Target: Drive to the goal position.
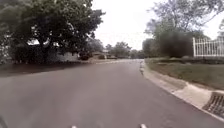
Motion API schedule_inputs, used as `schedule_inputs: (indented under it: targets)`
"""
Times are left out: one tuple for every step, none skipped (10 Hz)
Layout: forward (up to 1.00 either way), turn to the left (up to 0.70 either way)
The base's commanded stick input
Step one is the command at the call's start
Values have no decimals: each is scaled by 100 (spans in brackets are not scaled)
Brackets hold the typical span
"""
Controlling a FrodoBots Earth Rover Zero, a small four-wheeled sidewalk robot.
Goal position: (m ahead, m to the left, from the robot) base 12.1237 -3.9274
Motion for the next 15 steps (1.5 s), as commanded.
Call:
schedule_inputs:
  targets:
    - [70,0]
    - [70,0]
    - [70,0]
    - [70,0]
    - [70,0]
    - [70,0]
    - [70,0]
    - [70,0]
    - [70,0]
    - [70,0]
    - [70,0]
    - [70,0]
    - [70,0]
    - [70,0]
    - [70,0]
